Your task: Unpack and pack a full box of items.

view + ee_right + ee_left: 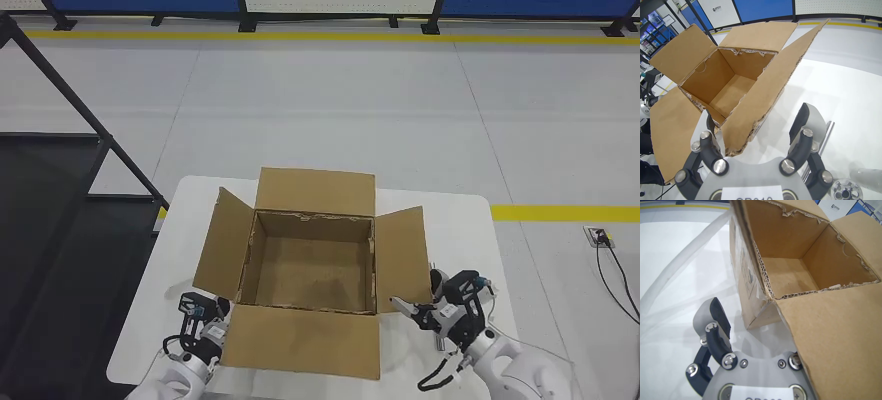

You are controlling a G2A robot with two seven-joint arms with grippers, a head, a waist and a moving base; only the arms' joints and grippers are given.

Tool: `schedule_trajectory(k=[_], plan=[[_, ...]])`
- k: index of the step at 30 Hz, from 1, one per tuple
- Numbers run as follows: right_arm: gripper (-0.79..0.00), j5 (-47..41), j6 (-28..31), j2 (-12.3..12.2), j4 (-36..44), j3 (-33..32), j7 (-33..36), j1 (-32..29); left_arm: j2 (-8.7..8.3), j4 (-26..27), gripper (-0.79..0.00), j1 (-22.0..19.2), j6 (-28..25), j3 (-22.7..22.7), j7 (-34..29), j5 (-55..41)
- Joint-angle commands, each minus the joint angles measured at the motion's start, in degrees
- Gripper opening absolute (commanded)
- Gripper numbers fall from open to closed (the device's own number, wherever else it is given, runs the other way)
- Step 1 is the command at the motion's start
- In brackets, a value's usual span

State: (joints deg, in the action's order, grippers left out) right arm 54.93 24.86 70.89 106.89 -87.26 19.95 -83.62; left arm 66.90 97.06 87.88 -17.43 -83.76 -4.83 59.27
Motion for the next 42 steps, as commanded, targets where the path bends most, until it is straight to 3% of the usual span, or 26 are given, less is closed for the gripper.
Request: schedule_trajectory(k=[1,9,17,22,36,42], plan=[[0.000,0.04,-0.25,-0.04,-0.02,0.09,-0.46,-0.07,0.01,-0.13,0.000,-0.38,-0.01,0.14,-0.16,0.09],[0.000,0.01,-1.90,-0.24,0.91,-0.28,-2.24,-1.47,0.01,-0.41,0.000,-0.88,-0.28,0.24,-0.25,0.34],[0.000,0.35,1.07,-0.91,4.26,-4.47,-5.64,-7.94,-0.43,-0.16,0.000,1.80,-1.72,-2.53,0.64,0.66],[0.000,2.46,0.70,-1.29,7.11,-7.21,-5.71,-12.72,-0.93,2.11,0.000,5.54,-3.09,-6.30,1.74,0.90],[0.000,2.60,0.62,-1.29,7.06,-6.98,-5.85,-12.45,-1.65,13.63,0.000,19.67,-5.75,-20.08,7.60,-2.82],[0.000,9.94,3.67,-1.96,5.83,-7.25,-4.04,-10.64,-1.32,19.79,0.000,25.52,-7.57,-26.15,10.97,-11.78]])
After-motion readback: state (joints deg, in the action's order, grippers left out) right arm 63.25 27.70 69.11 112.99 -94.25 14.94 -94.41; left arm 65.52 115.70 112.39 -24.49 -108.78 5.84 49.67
